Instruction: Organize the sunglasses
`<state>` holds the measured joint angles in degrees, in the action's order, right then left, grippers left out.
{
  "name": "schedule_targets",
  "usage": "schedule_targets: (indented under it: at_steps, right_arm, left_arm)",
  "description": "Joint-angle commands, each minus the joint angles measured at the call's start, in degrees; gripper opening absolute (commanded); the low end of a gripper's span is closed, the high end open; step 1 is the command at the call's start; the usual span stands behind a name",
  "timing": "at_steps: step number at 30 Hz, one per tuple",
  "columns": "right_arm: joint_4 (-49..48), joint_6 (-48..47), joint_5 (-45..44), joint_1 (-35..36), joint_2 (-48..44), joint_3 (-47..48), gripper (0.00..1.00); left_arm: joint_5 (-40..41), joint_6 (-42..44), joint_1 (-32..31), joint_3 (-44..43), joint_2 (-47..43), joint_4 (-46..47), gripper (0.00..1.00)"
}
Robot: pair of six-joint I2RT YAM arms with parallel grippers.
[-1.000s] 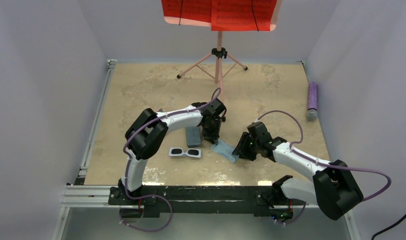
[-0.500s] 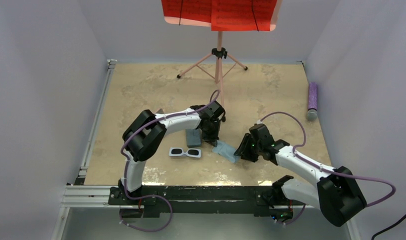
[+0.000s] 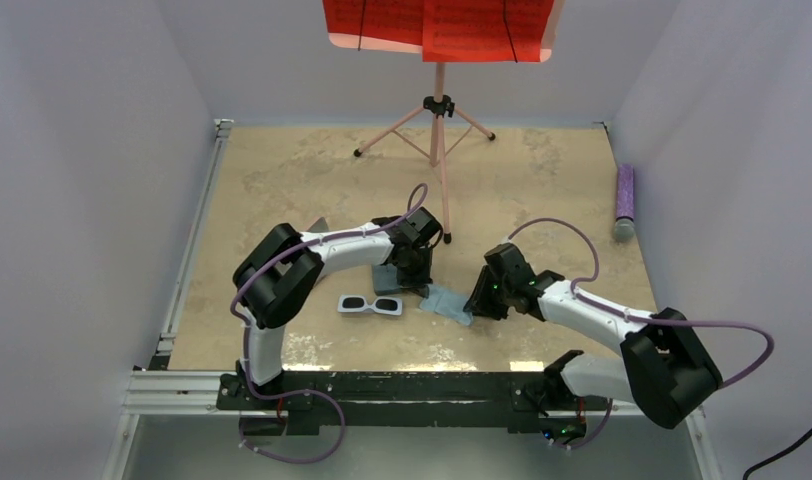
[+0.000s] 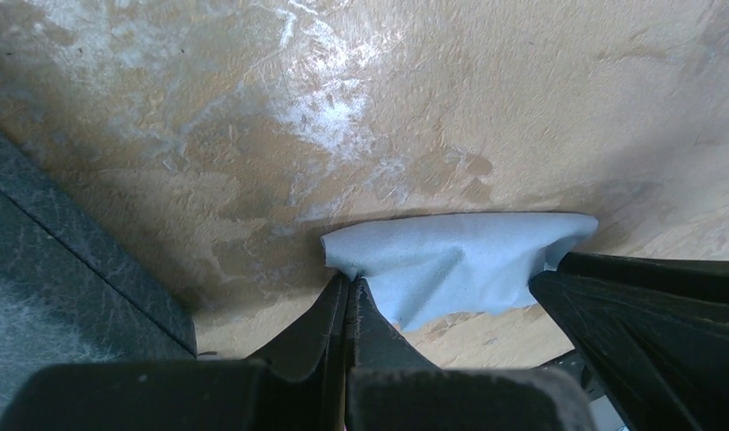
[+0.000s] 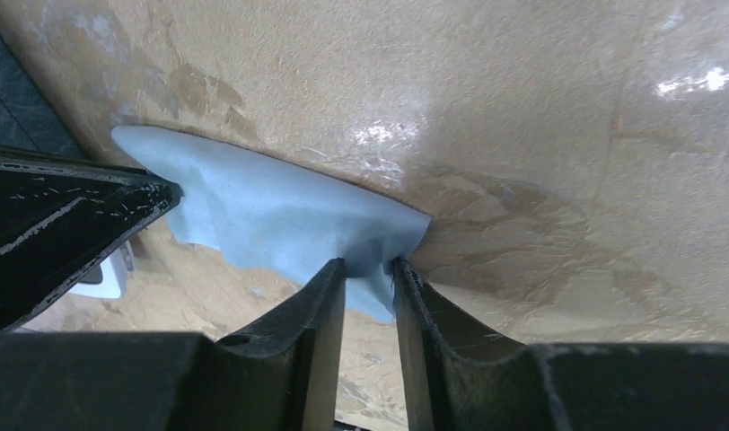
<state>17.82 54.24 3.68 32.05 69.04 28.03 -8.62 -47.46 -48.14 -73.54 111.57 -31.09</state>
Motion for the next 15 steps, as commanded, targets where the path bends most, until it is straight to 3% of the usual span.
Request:
schedule_targets:
  at_steps: [1, 10, 13, 15]
  right_arm:
    - [4.04, 1.67, -6.66, 2.84, 2.95, 2.41, 0.29]
    - [3.35, 2.46, -10.87, 5.23, 7.58, 3.92, 0.14]
    - [3.10, 1.95, -12.34, 5.85, 9.51, 5.02, 0.00]
    - [4.00, 0.68, -14.37, 6.90, 9.41, 6.31, 0.00]
  left_arm:
    - [0.03, -1.75, -0.20, 0.71, -2.30, 1.99, 0.00]
    - [-0.12, -2.05, -0.20, 1.16, -2.82, 2.73, 0.00]
    - [-0.03, -1.88, -0.20, 1.29, -3.71, 2.96, 0.00]
    - [0.31, -1.75, -0.20, 1.25, -4.48, 2.85, 0.00]
